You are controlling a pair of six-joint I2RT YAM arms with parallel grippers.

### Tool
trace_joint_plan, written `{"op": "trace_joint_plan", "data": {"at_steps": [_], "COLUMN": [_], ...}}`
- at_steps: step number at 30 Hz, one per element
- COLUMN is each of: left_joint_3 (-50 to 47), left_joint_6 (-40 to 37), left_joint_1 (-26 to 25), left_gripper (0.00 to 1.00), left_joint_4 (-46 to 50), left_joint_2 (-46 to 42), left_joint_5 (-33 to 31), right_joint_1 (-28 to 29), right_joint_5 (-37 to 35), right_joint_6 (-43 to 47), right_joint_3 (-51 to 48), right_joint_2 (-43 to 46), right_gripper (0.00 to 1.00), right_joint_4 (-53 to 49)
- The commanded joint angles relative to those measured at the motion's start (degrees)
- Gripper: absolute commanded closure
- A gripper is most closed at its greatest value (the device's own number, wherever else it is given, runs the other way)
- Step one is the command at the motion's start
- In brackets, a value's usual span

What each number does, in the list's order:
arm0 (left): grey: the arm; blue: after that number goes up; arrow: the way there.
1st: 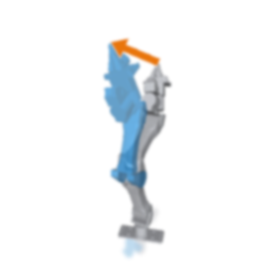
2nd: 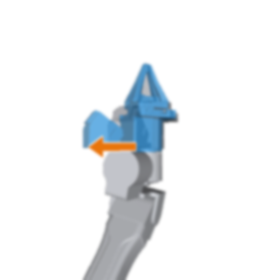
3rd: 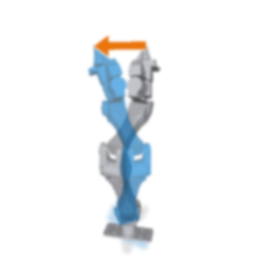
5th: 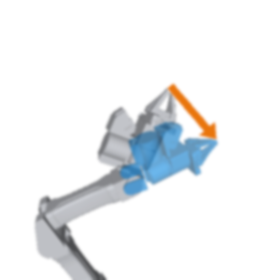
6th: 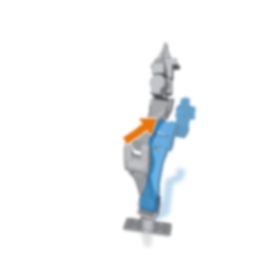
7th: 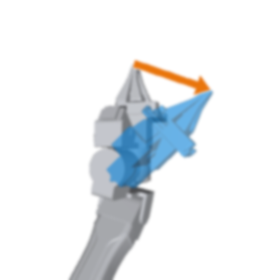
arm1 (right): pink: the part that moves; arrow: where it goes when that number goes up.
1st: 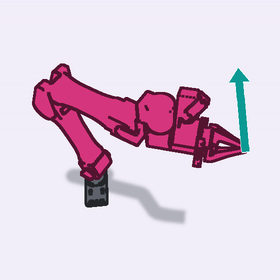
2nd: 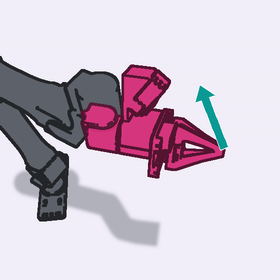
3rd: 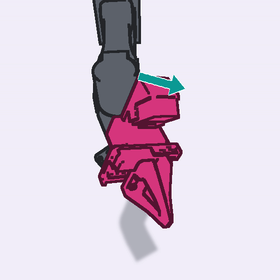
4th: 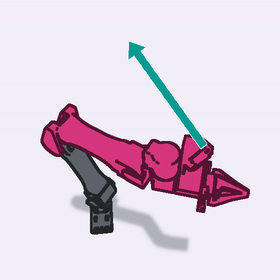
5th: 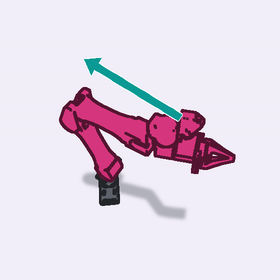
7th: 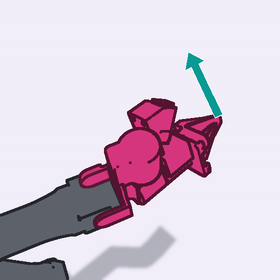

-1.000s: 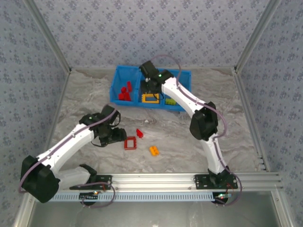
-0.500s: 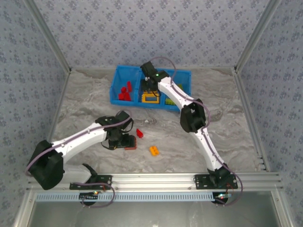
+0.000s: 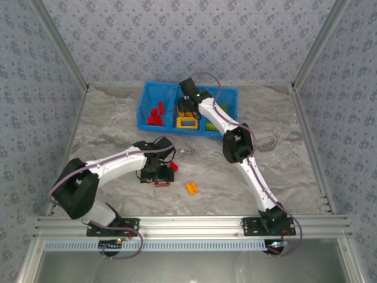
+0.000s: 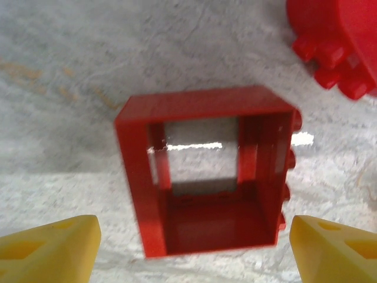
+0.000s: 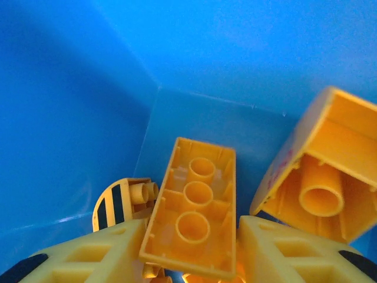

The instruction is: Sort the legos into containers by color

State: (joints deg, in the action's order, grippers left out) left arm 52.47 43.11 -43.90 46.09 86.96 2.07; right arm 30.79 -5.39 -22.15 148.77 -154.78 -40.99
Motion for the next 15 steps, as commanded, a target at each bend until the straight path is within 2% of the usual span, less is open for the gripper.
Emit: {"op": "trace_joint_plan", "data": {"at_steps": [1,8,12,15], "left_joint_3": [2.1,3.4,2.7,2.6], "left_joint_6": [-0.8,-2.6,-2.9,-3.2], "left_joint_1": [-0.2,-0.2,-0.2,-0.2], "left_gripper": [0.18,0.21,0.31,0.4], "left_joint_4": [-1.5,-0.8,-2.2,-2.7], "left_joint_2": [2.8,5.6,7.2,8.5], "left_joint_5": [-1.1,-2.6,-2.6,-3.2], "right_joint_1": [-0.2,0.8,2.0,2.8], "right_joint_5": [-1.3,-1.2,-2.9,-4.2], "right_joint_6": [0.7,1.0,0.0,-1.4], "right_joint_3": [2.8,4.6,4.1,0.2], "right_joint_2": [-0.5,4.7,10.8,17.5], "right_gripper": [0.51,0.42,0.42,0.42], "right_joint_4": [-0.5,-2.4,-4.0,-4.7]}}
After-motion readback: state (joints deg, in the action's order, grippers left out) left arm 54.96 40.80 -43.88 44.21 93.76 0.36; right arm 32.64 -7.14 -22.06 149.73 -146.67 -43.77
